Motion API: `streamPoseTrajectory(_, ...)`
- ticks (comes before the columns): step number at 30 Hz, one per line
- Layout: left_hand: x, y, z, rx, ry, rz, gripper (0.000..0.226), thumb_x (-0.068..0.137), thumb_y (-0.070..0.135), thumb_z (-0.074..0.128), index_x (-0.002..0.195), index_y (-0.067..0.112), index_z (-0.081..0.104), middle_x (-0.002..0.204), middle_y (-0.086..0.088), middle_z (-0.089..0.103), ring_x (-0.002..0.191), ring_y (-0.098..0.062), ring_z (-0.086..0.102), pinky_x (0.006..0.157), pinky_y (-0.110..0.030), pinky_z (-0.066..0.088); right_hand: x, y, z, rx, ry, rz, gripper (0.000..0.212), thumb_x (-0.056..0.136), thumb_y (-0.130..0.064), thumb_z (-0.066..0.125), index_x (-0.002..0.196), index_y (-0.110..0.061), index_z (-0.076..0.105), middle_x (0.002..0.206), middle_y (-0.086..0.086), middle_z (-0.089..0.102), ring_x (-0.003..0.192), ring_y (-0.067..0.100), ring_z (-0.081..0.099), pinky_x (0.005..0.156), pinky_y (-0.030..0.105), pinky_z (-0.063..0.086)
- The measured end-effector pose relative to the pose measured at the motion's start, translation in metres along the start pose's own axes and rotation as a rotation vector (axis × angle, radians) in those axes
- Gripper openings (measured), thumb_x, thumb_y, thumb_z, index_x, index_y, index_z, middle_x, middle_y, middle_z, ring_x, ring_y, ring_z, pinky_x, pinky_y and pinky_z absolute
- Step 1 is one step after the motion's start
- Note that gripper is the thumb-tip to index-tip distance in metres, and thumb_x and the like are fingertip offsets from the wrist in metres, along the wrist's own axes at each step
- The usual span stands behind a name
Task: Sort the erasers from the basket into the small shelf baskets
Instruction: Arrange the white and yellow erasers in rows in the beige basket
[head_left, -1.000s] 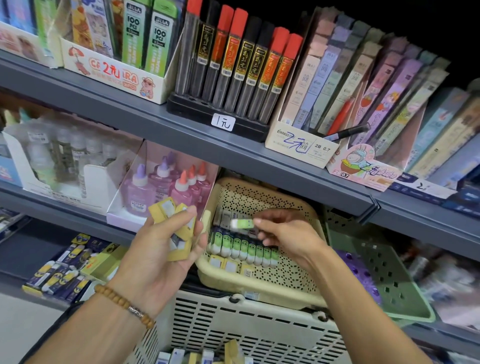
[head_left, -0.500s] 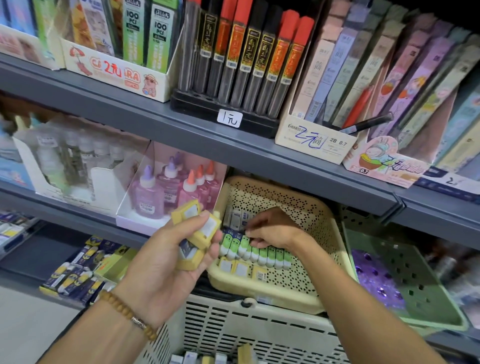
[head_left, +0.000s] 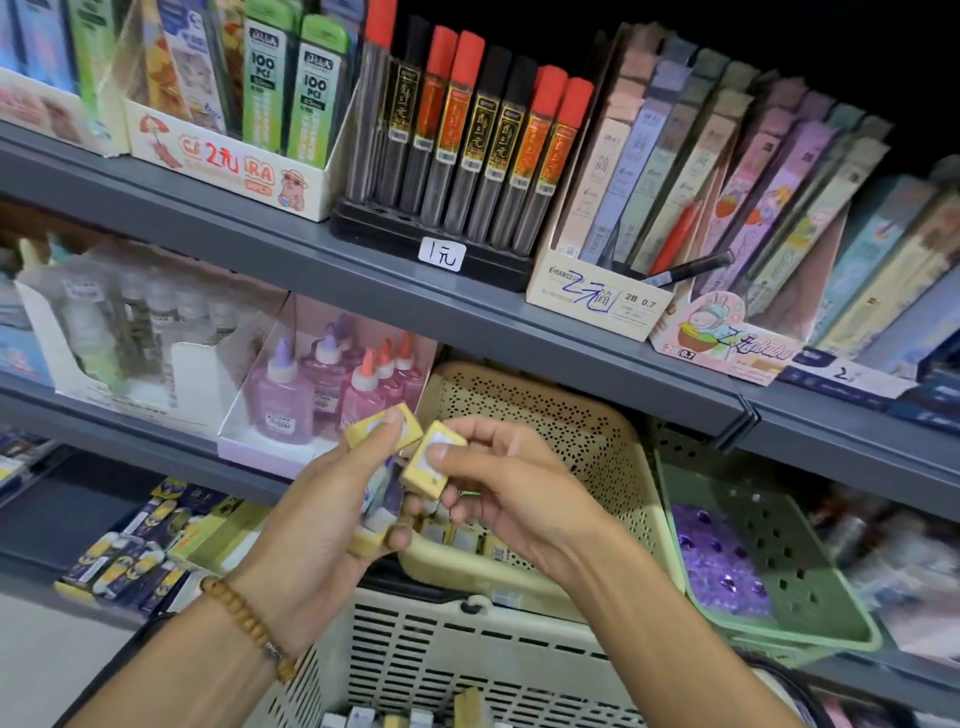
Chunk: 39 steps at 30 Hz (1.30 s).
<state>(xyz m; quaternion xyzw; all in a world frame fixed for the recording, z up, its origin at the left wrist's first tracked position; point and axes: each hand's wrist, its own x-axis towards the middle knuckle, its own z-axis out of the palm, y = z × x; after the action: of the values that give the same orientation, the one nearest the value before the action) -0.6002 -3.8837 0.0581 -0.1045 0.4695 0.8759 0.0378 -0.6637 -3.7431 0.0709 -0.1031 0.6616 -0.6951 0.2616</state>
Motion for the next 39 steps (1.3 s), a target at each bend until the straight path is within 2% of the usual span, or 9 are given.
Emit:
streamPoseTrajectory(5, 0.002, 0.002, 0.000, 0.176, -0.036, 0.018, 0.029, 0.074, 0.046, 0.068, 0.082, 0.020, 0.077, 0.071, -0.006, 0.059, 0.059, -0.011, 0.055, 0.044, -0.023, 0.038, -0.001, 0.001, 0.001, 0.071, 0.013, 0.008, 0.019, 0.093, -0.007, 0.062, 0.112, -0.006, 0.065, 0.069, 0.007, 0.065, 0.050, 0.012, 0.059, 0.045, 0.019, 0.051)
streamPoseTrajectory(10, 0.002, 0.002, -0.004, 0.244, -0.125, -0.051, 0.055, 0.070, 0.045, 0.072, 0.103, 0.002, 0.069, 0.079, -0.009, 0.063, 0.061, -0.012, 0.054, 0.042, -0.021, 0.039, -0.003, 0.000, -0.001, -0.043, -0.001, 0.001, 0.005, 0.091, -0.017, 0.067, 0.092, -0.014, 0.071, 0.063, 0.003, 0.062, 0.044, 0.009, 0.052, 0.039, 0.017, 0.043)
streamPoseTrajectory(16, 0.000, -0.001, -0.002, 0.242, -0.136, -0.122, 0.030, 0.075, 0.016, 0.071, 0.101, 0.000, 0.068, 0.087, -0.013, 0.059, 0.058, -0.011, 0.053, 0.040, -0.020, 0.038, 0.001, -0.002, -0.028, -0.025, 0.036, 0.057, 0.011, 0.089, -0.021, 0.068, 0.082, -0.016, 0.075, 0.063, -0.001, 0.063, 0.041, 0.004, 0.044, 0.036, 0.014, 0.030)
streamPoseTrajectory(20, 0.002, -0.002, 0.000, 0.170, -0.022, -0.072, 0.018, 0.090, 0.007, 0.059, 0.106, 0.003, 0.066, 0.085, -0.010, 0.059, 0.057, -0.011, 0.053, 0.041, -0.021, 0.041, -0.005, 0.003, -0.081, -0.567, 0.331, 0.206, 0.015, 0.087, -0.031, 0.073, 0.095, -0.019, 0.069, 0.060, -0.007, 0.060, 0.047, 0.005, 0.045, 0.043, 0.018, 0.034)
streamPoseTrajectory(23, 0.005, -0.002, 0.000, 0.101, 0.027, -0.044, 0.018, 0.090, 0.010, 0.059, 0.104, 0.007, 0.069, 0.082, -0.007, 0.063, 0.056, -0.010, 0.057, 0.045, -0.022, 0.043, -0.009, 0.006, -0.108, -1.012, 0.212, 0.384, 0.015, 0.088, -0.038, 0.070, 0.092, -0.024, 0.068, 0.073, -0.008, 0.059, 0.057, 0.005, 0.049, 0.053, 0.020, 0.037)
streamPoseTrajectory(26, 0.005, -0.003, -0.001, 0.033, 0.037, -0.052, 0.022, 0.088, 0.009, 0.059, 0.107, 0.008, 0.070, 0.079, -0.005, 0.063, 0.058, -0.013, 0.059, 0.047, -0.022, 0.046, -0.005, 0.016, -0.105, -1.085, 0.033, 0.516, 0.014, 0.089, -0.036, 0.070, 0.089, -0.022, 0.071, 0.084, -0.001, 0.066, 0.057, 0.006, 0.054, 0.055, 0.022, 0.046)
streamPoseTrajectory(30, 0.004, -0.006, -0.001, -0.064, -0.004, -0.027, 0.035, 0.077, 0.010, 0.061, 0.112, 0.008, 0.068, 0.079, -0.004, 0.060, 0.065, -0.015, 0.058, 0.051, -0.025, 0.046, -0.002, 0.038, -0.092, -1.157, 0.152, 0.455, 0.019, 0.080, -0.033, 0.079, 0.094, -0.022, 0.071, 0.103, -0.007, 0.063, 0.098, 0.014, 0.057, 0.085, 0.030, 0.046)
streamPoseTrajectory(34, 0.006, -0.004, 0.000, -0.098, -0.019, 0.013, 0.037, 0.073, 0.012, 0.062, 0.109, 0.010, 0.069, 0.076, -0.002, 0.062, 0.067, -0.014, 0.059, 0.052, -0.023, 0.048, -0.005, 0.037, -0.091, -1.272, 0.333, 0.393, 0.030, 0.071, -0.029, 0.086, 0.090, -0.024, 0.063, 0.096, -0.003, 0.062, 0.086, 0.016, 0.060, 0.074, 0.028, 0.049)
streamPoseTrajectory(39, 0.004, -0.007, 0.004, -0.146, -0.026, -0.001, 0.025, 0.089, 0.003, 0.054, 0.108, 0.008, 0.069, 0.076, -0.001, 0.065, 0.071, -0.015, 0.059, 0.052, -0.023, 0.051, -0.007, 0.034, -0.095, -1.177, 0.208, 0.421, 0.010, 0.079, -0.016, 0.080, 0.080, -0.020, 0.071, 0.081, -0.007, 0.068, 0.074, 0.009, 0.064, 0.060, 0.016, 0.047)
